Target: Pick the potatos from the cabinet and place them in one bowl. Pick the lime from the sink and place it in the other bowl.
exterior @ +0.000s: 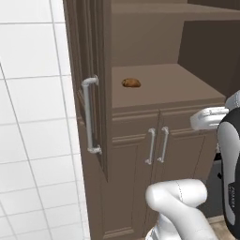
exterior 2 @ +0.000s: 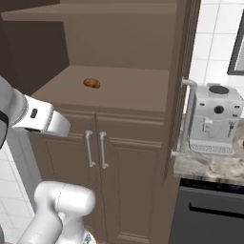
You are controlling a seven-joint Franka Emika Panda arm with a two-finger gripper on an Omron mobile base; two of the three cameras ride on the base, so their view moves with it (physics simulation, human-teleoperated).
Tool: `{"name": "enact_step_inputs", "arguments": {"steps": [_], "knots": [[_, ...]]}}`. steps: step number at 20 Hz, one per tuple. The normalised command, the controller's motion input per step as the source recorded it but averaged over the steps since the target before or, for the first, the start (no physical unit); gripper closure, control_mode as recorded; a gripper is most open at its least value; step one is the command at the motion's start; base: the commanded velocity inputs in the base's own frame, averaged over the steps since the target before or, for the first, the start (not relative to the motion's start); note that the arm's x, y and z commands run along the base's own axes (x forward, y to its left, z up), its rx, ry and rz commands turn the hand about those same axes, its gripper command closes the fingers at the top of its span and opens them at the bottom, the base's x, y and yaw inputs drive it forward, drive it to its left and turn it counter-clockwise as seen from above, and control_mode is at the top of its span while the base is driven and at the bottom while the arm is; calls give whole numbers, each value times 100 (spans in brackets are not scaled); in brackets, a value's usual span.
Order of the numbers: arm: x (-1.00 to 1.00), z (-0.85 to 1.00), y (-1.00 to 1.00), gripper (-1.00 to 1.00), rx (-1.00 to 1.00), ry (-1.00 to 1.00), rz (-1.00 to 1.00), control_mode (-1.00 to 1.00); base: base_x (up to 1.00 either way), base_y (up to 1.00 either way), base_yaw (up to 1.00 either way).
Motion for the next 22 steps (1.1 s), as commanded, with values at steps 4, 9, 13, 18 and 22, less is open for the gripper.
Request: {"name": "enact_step_inputs", "arguments": {"steps": [4,9,13,18,22], "knots": [[0,0,0,-100,0,0,0,100,39,20,0],[0,0,0,-100,0,0,0,100,34,16,0],[0,0,0,-100,0,0,0,100,35,16,0],[0,0,0,-100,0,0,0,100,36,13,0],[0,0,0,-100,0,0,0,100,36,7,0]]}}
